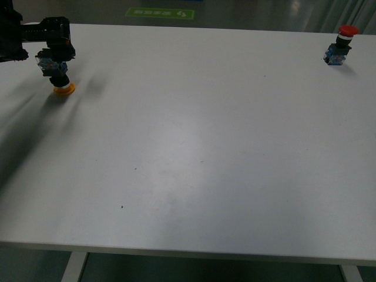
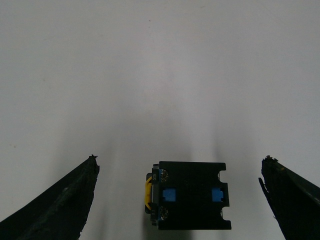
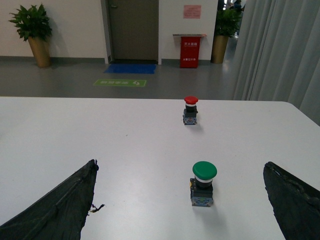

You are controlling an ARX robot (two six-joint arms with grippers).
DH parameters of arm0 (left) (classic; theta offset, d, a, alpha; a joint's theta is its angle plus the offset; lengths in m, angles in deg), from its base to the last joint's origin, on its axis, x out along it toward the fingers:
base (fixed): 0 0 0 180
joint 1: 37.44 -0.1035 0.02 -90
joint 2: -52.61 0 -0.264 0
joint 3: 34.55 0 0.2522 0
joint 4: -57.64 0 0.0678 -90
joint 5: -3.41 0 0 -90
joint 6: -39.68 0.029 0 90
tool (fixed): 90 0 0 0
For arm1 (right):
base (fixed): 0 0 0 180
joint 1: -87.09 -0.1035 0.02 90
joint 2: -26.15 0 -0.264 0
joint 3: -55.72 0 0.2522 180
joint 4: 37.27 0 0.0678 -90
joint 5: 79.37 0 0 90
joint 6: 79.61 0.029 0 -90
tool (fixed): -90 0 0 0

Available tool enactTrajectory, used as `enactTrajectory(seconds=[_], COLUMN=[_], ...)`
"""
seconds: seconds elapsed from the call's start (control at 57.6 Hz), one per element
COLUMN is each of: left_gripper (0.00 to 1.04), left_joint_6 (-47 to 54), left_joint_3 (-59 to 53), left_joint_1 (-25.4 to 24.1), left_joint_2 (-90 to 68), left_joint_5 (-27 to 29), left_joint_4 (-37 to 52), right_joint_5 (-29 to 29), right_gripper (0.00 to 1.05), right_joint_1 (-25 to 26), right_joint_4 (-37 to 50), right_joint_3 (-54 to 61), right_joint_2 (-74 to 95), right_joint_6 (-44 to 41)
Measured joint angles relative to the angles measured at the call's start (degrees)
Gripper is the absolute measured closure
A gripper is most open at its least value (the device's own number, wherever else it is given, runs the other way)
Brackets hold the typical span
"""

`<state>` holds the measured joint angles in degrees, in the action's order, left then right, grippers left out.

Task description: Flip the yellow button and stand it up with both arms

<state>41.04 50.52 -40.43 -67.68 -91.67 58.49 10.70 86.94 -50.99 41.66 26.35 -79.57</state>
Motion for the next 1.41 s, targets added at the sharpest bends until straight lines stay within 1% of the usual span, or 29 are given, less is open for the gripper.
enactTrajectory(seconds=[0.243,0.347,0.364,0.468,0.486,0.521,0.607,0.642,0.746,0.815,0.972,1.024,1.076,1.128,1.215,1.267,1.284,1.336,1.405], left_gripper=[0.08,0.23,0.24,0.45,0.46,0.55,0.66,0.68,0.69,0.69,0.69,0.69,0.69,0.69,0.69,0.69,0.69,0.69,0.69], left_joint_6=[-0.09,-0.17,-0.17,-0.33,-0.39,-0.66,-1.51,-1.79,-3.06,-4.98,-13.51,-19.23,-22.53,-27.76,-39.87,-47.65,-50.14,-52.85,-58.42], left_joint_3=[0.55,0.7,0.72,1.03,1.05,1.25,1.27,1.27,1.27,1.22,-0.87,-2.14,-2.99,-3.93,-6.16,-7.21,-7.43,-7.69,-7.82], left_joint_1=[0.33,0.31,0.31,-0.07,-0.13,-0.39,-0.74,-0.85,-1.18,-1.55,-1.81,-1.64,-1.36,-0.81,1.95,4.87,6.03,7.78,11.32], left_joint_2=[-0.52,-0.81,-0.81,-0.92,-0.92,-0.92,-0.92,-0.92,-0.87,-0.72,1.38,3.06,4.33,5.75,8.57,9.4,9.44,9.44,9.03], left_joint_5=[0.42,0.55,0.59,0.39,0.35,-0.24,-0.57,-1.07,-1.88,-4.26,-12.7,-17.0,-19.63,-23.61,-30.27,-32.52,-32.76,-32.98,-32.17], left_joint_4=[-2.56,-3.08,-3.1,-3.32,-3.37,-3.89,-4.04,-4.07,-3.74,-3.63,-0.7,1.31,3.26,5.79,14.1,20.65,22.86,25.97,30.84], right_joint_5=[0.0,0.0,0.0,0.0,0.0,0.0,0.0,0.0,0.0,0.0,0.0,0.0,0.0,0.0,0.0,0.0,0.0,0.0,0.0], right_gripper=[0.07,0.07,0.07,0.07,0.07,0.07,0.07,0.07,0.07,0.07,0.07,0.07,0.07,0.07,0.07,0.07,0.07,0.07,0.07], right_joint_1=[0.0,0.0,0.0,0.0,0.0,0.0,0.0,0.0,0.0,0.0,0.0,0.0,0.0,0.0,0.0,0.0,0.0,0.0,0.0], right_joint_4=[0.0,0.0,0.0,0.0,0.0,0.0,0.0,0.0,0.0,0.0,0.0,0.0,0.0,0.0,0.0,0.0,0.0,0.0,0.0], right_joint_3=[0.0,0.0,0.0,0.0,0.0,0.0,0.0,0.0,0.0,0.0,0.0,0.0,0.0,0.0,0.0,0.0,0.0,0.0,0.0], right_joint_2=[0.0,0.0,0.0,0.0,0.0,0.0,0.0,0.0,0.0,0.0,0.0,0.0,0.0,0.0,0.0,0.0,0.0,0.0,0.0], right_joint_6=[0.0,-0.02,0.0,0.0,0.0,-0.02,0.0,0.0,0.0,0.0,0.0,0.0,-0.02,0.0,0.0,0.0,-0.02,-0.02,0.0])
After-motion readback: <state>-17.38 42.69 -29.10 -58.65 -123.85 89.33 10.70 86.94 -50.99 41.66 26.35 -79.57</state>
